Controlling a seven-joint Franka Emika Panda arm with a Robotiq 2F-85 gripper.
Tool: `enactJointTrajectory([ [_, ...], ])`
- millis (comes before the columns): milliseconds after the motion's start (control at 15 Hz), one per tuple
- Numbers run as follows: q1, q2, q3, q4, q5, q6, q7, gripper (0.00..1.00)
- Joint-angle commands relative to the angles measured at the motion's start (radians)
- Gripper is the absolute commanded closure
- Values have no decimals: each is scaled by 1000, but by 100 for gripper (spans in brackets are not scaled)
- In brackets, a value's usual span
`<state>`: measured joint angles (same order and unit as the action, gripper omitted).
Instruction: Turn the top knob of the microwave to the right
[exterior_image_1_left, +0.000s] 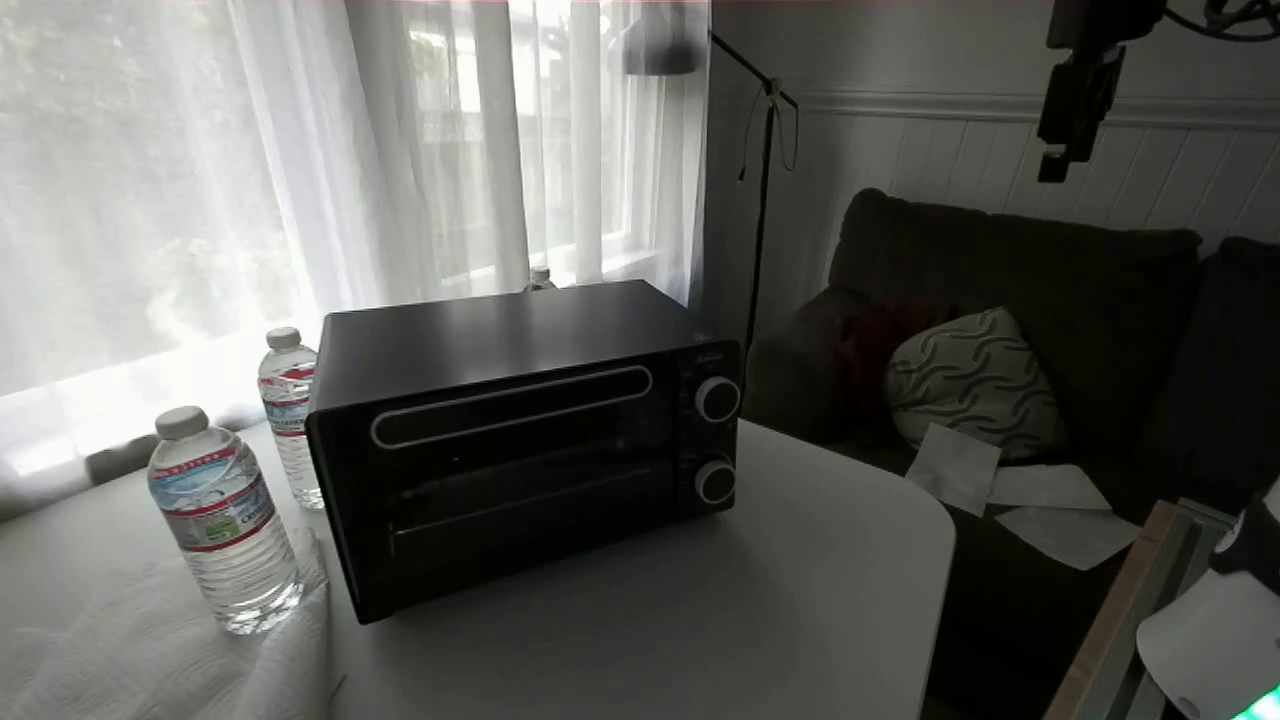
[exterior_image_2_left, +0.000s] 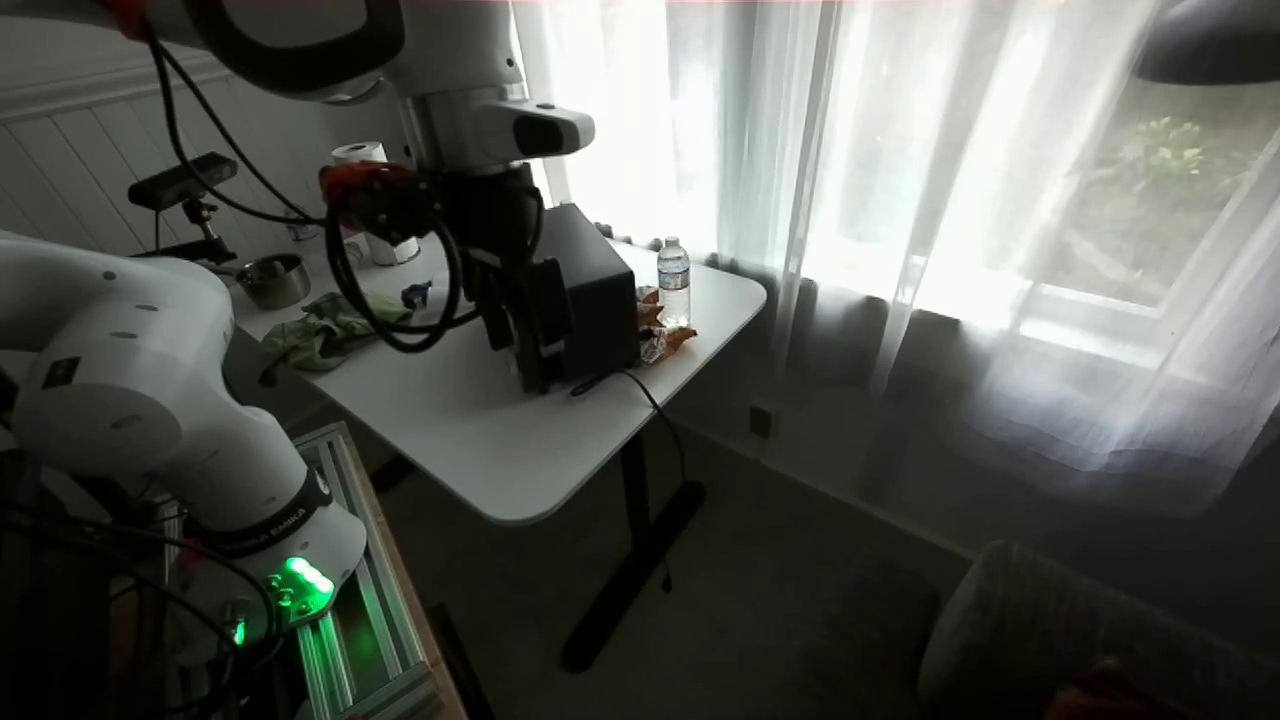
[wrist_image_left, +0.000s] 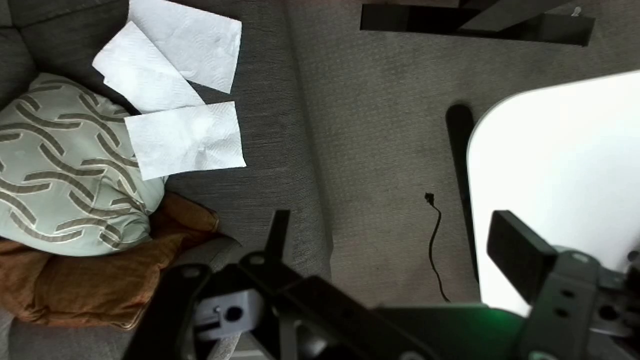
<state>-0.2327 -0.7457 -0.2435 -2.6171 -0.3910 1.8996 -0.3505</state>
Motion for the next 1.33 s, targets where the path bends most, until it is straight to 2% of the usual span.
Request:
enactJointTrajectory([
  [0, 12, -2, -9, 2, -6, -5, 6, 0],
  [400, 37, -75, 22, -37, 9, -51, -3, 0],
  [800, 103, -231, 97, -92, 39, -228, 41, 0],
  [1267, 187, -413, 143, -174, 125, -433, 130, 0],
])
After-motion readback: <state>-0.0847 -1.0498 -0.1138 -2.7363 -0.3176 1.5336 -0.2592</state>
